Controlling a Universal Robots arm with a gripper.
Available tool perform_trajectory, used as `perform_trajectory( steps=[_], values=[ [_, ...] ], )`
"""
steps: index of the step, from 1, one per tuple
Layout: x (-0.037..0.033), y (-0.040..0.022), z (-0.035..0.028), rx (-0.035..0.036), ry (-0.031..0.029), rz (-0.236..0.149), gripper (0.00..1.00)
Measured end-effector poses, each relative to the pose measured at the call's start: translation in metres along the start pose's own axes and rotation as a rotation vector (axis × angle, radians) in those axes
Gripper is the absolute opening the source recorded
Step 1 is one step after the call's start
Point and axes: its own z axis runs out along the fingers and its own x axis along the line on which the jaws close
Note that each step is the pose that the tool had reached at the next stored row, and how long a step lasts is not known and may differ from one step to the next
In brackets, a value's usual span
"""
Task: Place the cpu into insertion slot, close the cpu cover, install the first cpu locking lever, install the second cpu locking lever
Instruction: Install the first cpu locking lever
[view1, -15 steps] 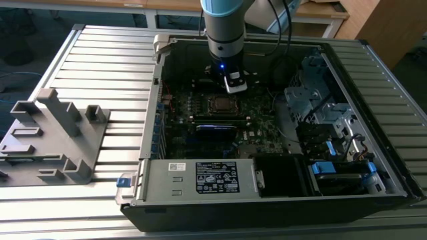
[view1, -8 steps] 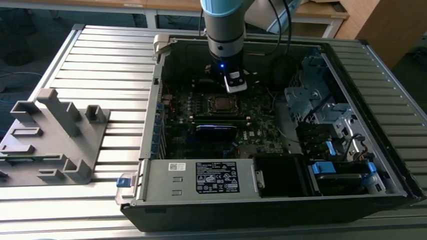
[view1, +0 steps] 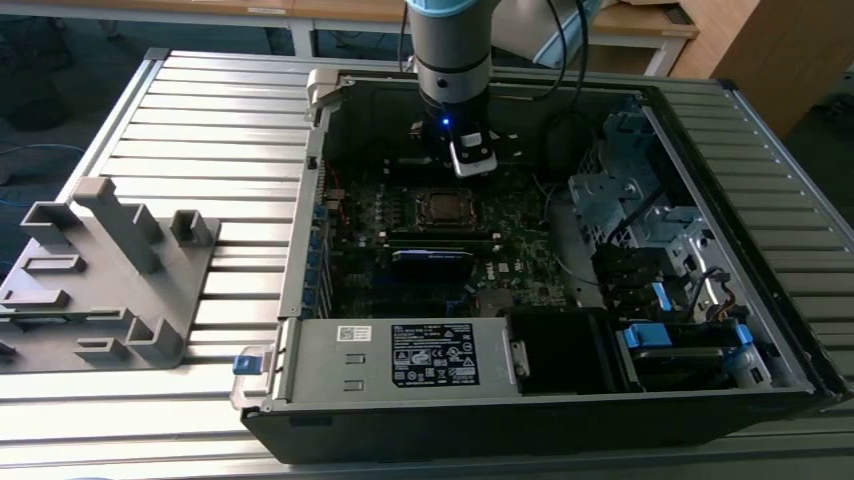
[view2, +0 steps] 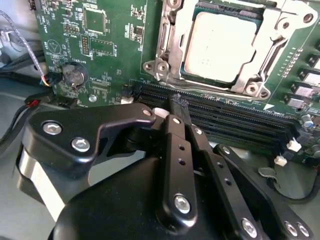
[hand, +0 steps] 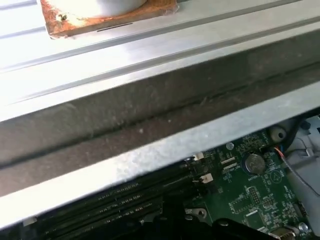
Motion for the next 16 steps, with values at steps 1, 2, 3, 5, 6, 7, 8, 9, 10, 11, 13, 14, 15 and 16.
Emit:
perform_trajectory(
  steps=[1,2,3,5,6,7,8,9,10,11,13,14,15,16],
  values=[
    [0.0000,-0.0001,-0.0001,0.0072,-0.0029,0.001,0.11],
    [0.0000,-0.0002,-0.0002,0.0150,-0.0062,0.003,0.11],
    [-0.0001,-0.0003,-0.0002,0.0232,-0.0098,0.004,0.11],
    [-0.0001,-0.0004,-0.0003,0.0453,-0.0186,0.005,0.11],
    [-0.0002,-0.0005,-0.0003,0.0570,-0.0231,0.004,0.11],
    [-0.0002,-0.0006,-0.0002,0.0682,-0.0275,0.003,0.11],
    [-0.0003,-0.0009,-0.0003,0.0790,-0.0315,0.003,0.11],
    [-0.0004,-0.0011,-0.0003,0.0905,-0.0359,0.001,0.11],
    [-0.0005,-0.0013,-0.0003,0.1008,-0.0397,0.001,0.11],
    [-0.0006,-0.0018,-0.0001,0.1139,-0.0447,0.000,0.11],
    [-0.0006,-0.0017,-0.0002,0.1145,-0.0443,0.000,0.11],
    [-0.0007,-0.0016,0.0000,0.1169,-0.0378,0.001,0.11],
    [-0.0011,-0.0015,0.0002,0.1227,-0.0230,0.003,0.11],
    [-0.0016,-0.0014,0.0004,0.1293,-0.0064,0.005,0.11]
  ],
)
